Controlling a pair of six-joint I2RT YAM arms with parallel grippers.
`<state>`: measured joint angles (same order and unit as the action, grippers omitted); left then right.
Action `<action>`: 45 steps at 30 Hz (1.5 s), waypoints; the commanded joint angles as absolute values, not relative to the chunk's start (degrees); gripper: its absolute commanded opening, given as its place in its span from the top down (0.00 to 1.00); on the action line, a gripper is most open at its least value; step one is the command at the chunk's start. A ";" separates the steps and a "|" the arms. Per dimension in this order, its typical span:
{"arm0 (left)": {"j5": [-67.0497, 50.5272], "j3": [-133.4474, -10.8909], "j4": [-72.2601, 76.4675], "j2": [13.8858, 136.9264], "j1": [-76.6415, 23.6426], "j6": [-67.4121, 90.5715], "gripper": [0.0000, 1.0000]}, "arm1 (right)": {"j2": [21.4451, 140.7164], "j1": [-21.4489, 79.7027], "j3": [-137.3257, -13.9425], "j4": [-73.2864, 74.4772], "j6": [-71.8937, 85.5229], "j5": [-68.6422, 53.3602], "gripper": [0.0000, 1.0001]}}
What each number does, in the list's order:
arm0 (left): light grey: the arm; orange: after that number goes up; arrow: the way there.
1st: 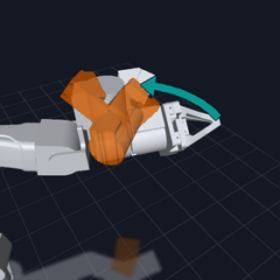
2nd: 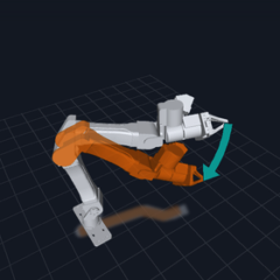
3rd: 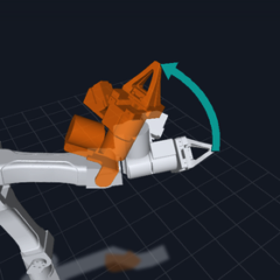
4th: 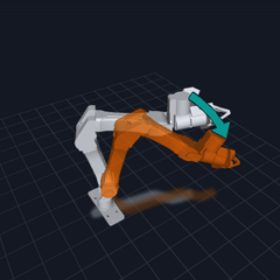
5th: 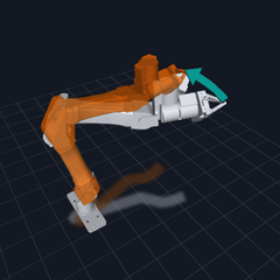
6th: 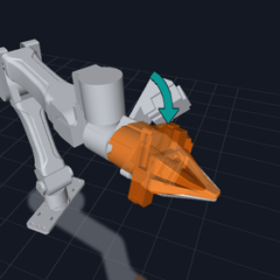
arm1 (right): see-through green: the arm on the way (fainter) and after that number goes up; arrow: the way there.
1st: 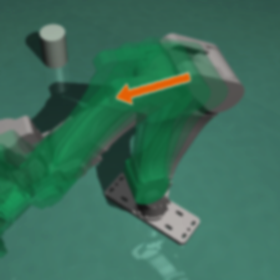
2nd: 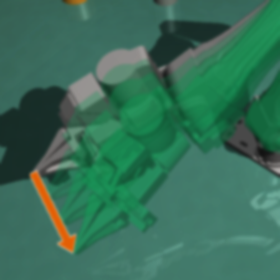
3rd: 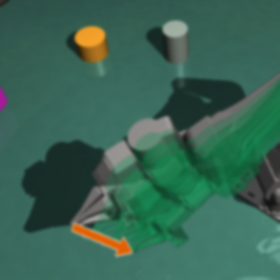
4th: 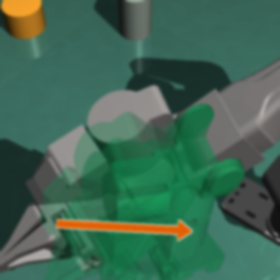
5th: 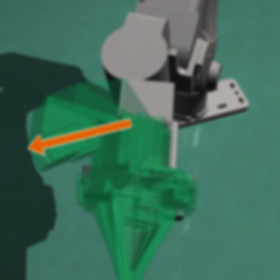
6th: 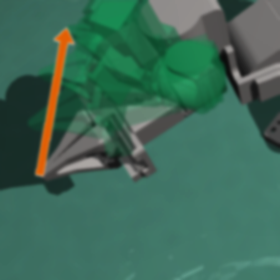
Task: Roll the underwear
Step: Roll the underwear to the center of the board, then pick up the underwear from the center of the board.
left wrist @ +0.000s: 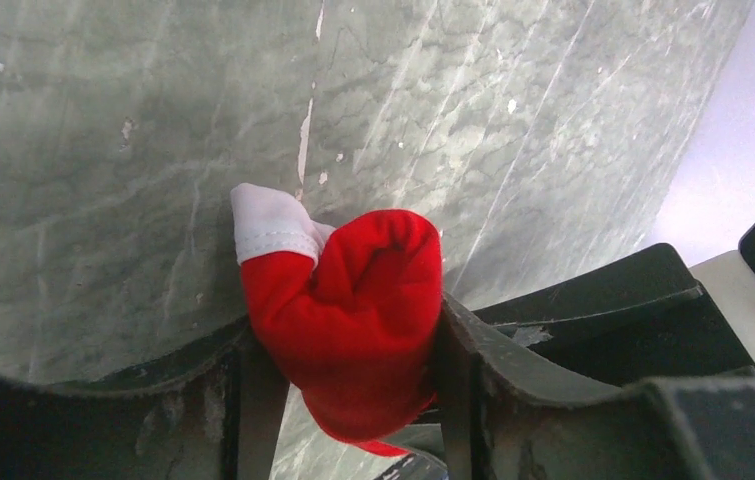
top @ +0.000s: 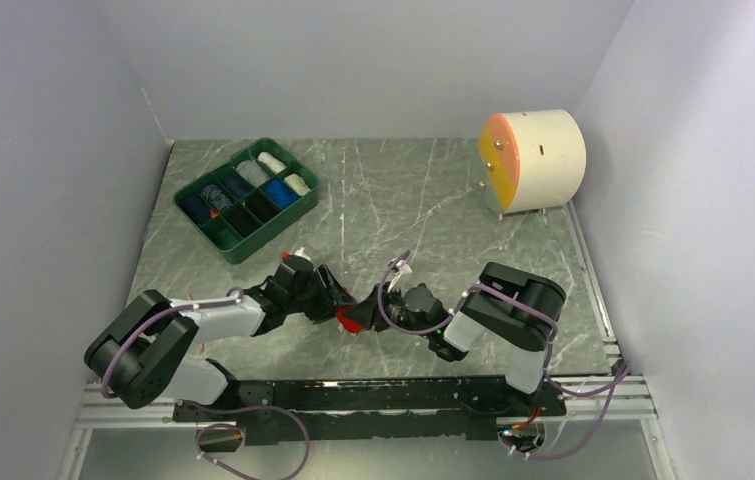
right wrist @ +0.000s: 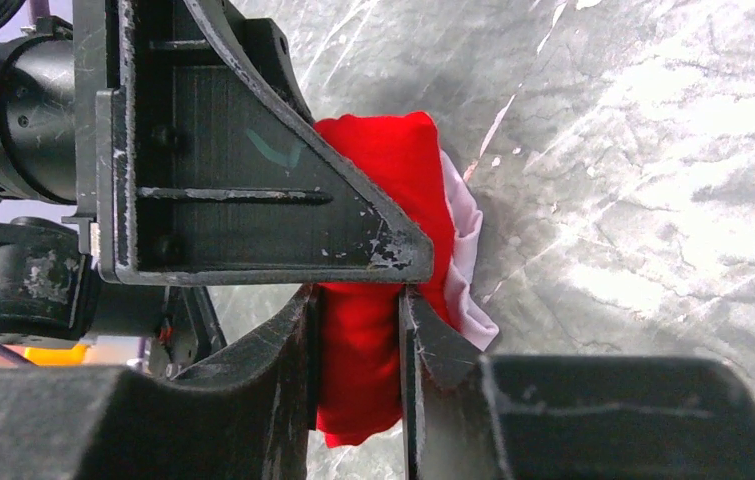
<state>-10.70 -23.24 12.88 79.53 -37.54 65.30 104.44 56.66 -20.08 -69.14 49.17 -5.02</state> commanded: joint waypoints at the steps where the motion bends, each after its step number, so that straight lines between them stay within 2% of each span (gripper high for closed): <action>1: -1.26 -20.34 -2.72 85.31 -40.78 60.40 0.46 | 107.00 57.67 -16.98 -63.77 50.95 -13.38 0.69; 4: -0.45 -20.60 -2.42 85.99 -41.32 59.98 0.58 | 104.19 57.63 -18.02 -58.48 48.30 -12.48 0.66; 11: -0.09 -23.01 -4.58 87.10 -41.33 58.35 0.94 | 92.81 57.57 -17.11 -51.49 45.78 -14.13 0.49; 15: -0.09 -24.53 -5.78 84.36 -41.39 56.73 0.95 | 81.31 57.53 -16.67 -37.73 43.64 -8.97 0.46; 20: -0.35 -27.89 -7.41 80.25 -40.63 53.74 0.95 | 65.65 57.49 -15.63 -21.87 43.51 4.94 0.43; 26: -9.20 -32.23 -6.29 75.03 -36.12 47.60 0.95 | 52.87 57.51 -15.42 -11.07 43.51 12.95 0.40; 36: -14.27 -44.23 -18.98 71.88 -24.33 37.71 0.95 | 48.84 57.56 -15.03 -6.92 44.47 14.27 0.40; 45: -16.65 -58.16 -27.55 78.92 -9.03 31.23 0.95 | 51.97 57.50 -16.70 -7.10 43.82 11.46 0.40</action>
